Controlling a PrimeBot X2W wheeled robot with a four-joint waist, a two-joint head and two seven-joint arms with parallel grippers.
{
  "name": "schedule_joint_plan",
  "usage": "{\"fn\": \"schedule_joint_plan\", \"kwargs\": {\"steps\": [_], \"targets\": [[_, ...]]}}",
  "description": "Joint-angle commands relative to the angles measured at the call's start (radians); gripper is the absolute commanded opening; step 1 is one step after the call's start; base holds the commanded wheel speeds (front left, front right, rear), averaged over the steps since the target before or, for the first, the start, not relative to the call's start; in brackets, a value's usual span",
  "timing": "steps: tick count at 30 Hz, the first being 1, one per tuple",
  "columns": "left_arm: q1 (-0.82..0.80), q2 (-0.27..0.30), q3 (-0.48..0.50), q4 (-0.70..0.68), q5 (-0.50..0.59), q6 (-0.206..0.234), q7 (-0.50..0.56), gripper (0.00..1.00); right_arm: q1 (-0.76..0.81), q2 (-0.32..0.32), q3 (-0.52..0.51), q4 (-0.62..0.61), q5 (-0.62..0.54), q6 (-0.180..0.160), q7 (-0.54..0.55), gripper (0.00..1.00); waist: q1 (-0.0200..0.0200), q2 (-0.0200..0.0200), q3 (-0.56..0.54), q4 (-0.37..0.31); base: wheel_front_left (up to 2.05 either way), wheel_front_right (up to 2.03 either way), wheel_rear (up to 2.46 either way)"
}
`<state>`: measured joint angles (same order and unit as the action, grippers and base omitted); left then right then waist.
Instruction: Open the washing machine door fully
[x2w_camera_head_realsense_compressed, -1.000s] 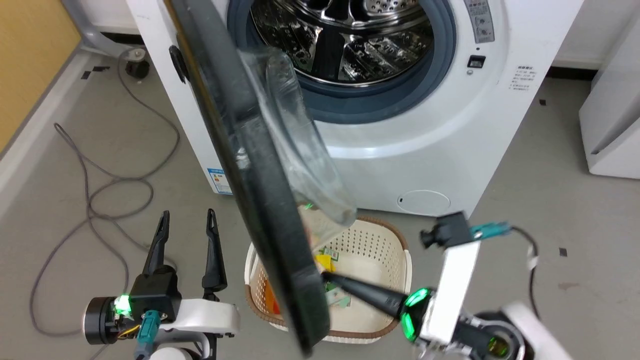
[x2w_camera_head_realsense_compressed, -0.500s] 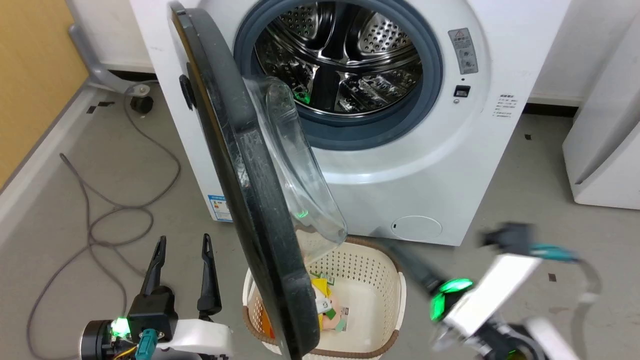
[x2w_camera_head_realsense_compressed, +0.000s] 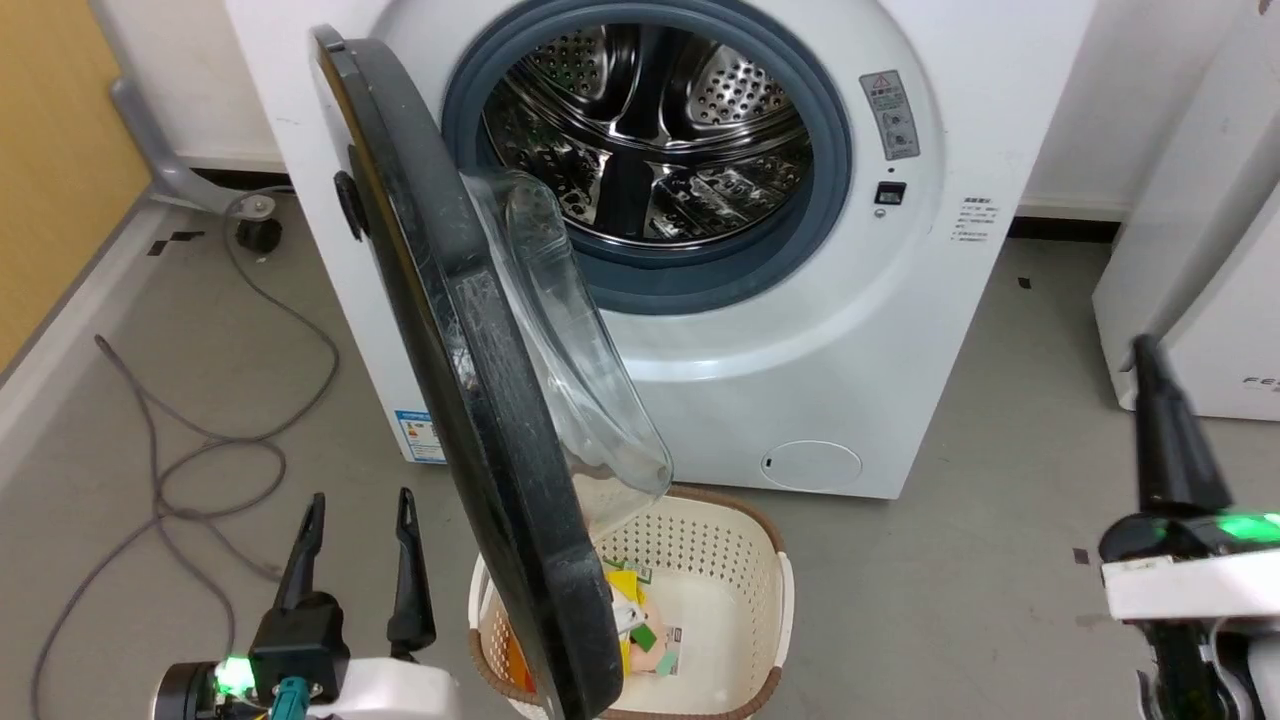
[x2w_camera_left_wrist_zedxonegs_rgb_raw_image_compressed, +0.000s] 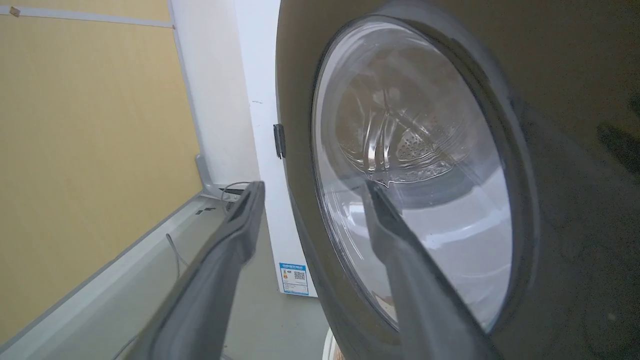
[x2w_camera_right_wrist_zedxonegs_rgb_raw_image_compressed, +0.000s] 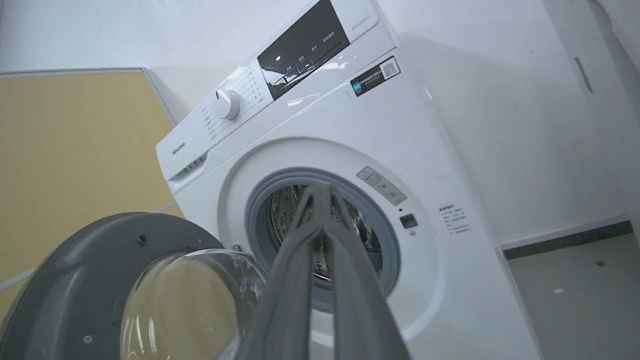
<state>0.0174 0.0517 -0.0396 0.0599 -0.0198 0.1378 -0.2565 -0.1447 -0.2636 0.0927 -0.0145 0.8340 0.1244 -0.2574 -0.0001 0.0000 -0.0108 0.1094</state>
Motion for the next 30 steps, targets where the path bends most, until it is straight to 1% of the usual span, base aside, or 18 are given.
{"fn": "schedule_joint_plan", "kwargs": {"steps": [1, 3, 6, 8, 11, 18, 19, 20, 21, 22, 30], "targets": [[0.012, 0.005, 0.004, -0.004, 0.006, -0.001, -0.005, 1.00, 0.026, 0.023, -0.024, -0.015, -0.063, 0.006, -0.004, 0.00, 0.0001, 0.0000, 0.000, -0.001, 0.00, 0.00, 0.00], [0.014, 0.005, 0.006, -0.005, 0.006, -0.001, -0.005, 1.00, 0.051, 0.051, -0.072, -0.043, -0.224, 0.006, -0.004, 0.00, 0.0001, 0.0000, -0.001, -0.003, 0.00, 0.00, 0.00], [0.016, 0.006, 0.009, -0.006, 0.006, -0.002, -0.005, 1.00, 0.089, 0.094, -0.112, -0.083, -0.419, 0.006, -0.004, 0.00, 0.0001, 0.0000, -0.002, -0.005, 0.00, 0.00, 0.00], [0.017, 0.006, 0.010, -0.006, 0.005, -0.002, -0.005, 1.00, 0.116, 0.134, -0.135, -0.091, -0.484, 0.006, -0.004, 0.00, 0.0001, 0.0000, -0.005, -0.005, 0.00, 0.00, 0.00], [0.019, 0.005, 0.009, -0.007, 0.005, -0.003, -0.005, 1.00, 0.159, 0.160, -0.146, -0.078, -0.562, 0.006, -0.004, 0.00, 0.0001, 0.0000, -0.007, -0.003, 0.00, 0.00, 0.00], [0.024, 0.005, 0.010, -0.008, 0.005, -0.003, -0.005, 1.00, 0.231, 0.188, -0.168, 0.022, -0.715, 0.006, -0.004, 0.00, 0.0001, 0.0000, -0.011, -0.004, 0.00, 0.00, 0.00], [0.025, 0.005, 0.011, -0.008, 0.005, -0.003, -0.005, 1.00, 0.235, 0.193, -0.177, 0.032, -0.730, 0.006, -0.004, 0.07, 0.0001, 0.0000, -0.011, -0.004, 0.00, 0.00, 0.00], [0.026, 0.005, 0.011, -0.007, 0.005, -0.003, -0.005, 1.00, 0.242, 0.198, -0.187, 0.047, -0.740, 0.006, -0.004, 0.36, 0.0001, 0.0000, -0.012, -0.005, 0.00, 0.00, 0.00], [0.026, 0.005, 0.011, -0.007, 0.005, -0.003, -0.005, 1.00, 0.246, 0.202, -0.192, 0.063, -0.747, 0.006, -0.004, 0.60, 0.0001, 0.0000, -0.012, -0.005, 0.00, 0.00, 0.00], [0.027, 0.005, 0.011, -0.007, 0.006, -0.003, -0.005, 1.00, 0.245, 0.205, -0.197, 0.071, -0.746, 0.006, -0.004, 1.00, 0.0001, 0.0000, -0.012, -0.005, 0.00, 0.00, 0.00], [0.020, 0.005, 0.017, -0.011, 0.009, 0.001, -0.005, 1.00, 0.244, 0.213, -0.213, 0.104, -0.730, 0.006, -0.004, 1.00, 0.0001, 0.0000, -0.017, -0.002, 0.00, 0.00, 0.00]]}}
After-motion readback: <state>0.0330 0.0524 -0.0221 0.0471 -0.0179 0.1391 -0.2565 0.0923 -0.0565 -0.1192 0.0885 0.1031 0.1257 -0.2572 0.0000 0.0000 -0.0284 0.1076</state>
